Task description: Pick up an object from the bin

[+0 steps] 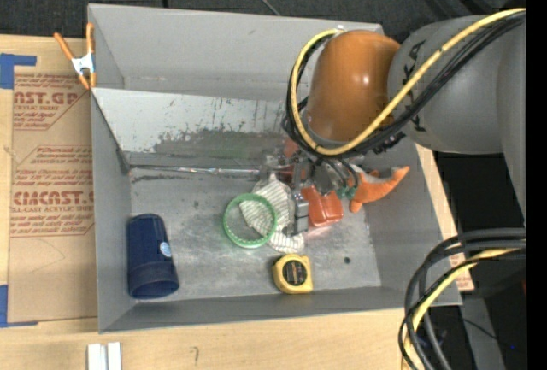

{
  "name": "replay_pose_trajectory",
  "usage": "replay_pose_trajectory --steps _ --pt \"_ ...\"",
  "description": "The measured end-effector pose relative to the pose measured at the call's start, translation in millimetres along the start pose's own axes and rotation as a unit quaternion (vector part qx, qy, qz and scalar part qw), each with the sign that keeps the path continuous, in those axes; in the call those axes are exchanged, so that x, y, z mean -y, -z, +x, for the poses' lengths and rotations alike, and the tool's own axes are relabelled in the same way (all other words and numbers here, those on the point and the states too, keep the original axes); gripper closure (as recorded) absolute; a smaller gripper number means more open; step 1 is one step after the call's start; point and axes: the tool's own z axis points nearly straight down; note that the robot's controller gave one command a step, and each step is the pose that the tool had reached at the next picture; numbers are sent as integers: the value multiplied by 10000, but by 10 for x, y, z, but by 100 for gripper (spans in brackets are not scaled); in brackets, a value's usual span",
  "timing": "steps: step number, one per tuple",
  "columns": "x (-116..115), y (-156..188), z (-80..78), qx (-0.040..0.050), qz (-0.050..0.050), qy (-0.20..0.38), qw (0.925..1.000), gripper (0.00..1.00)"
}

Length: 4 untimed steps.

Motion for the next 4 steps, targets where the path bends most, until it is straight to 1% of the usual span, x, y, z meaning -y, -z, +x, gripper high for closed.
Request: replay_pose_trajectory --steps 1,2,3,4 --pt "-95 -163 -59 87 19 1042 9945 0" --pt "-223 -615 -51 55 13 1821 9833 0" --pt "-190 -726 -97 54 2 1209 9926 0" --pt "66 -749 199 74 15 2016 9794 100"
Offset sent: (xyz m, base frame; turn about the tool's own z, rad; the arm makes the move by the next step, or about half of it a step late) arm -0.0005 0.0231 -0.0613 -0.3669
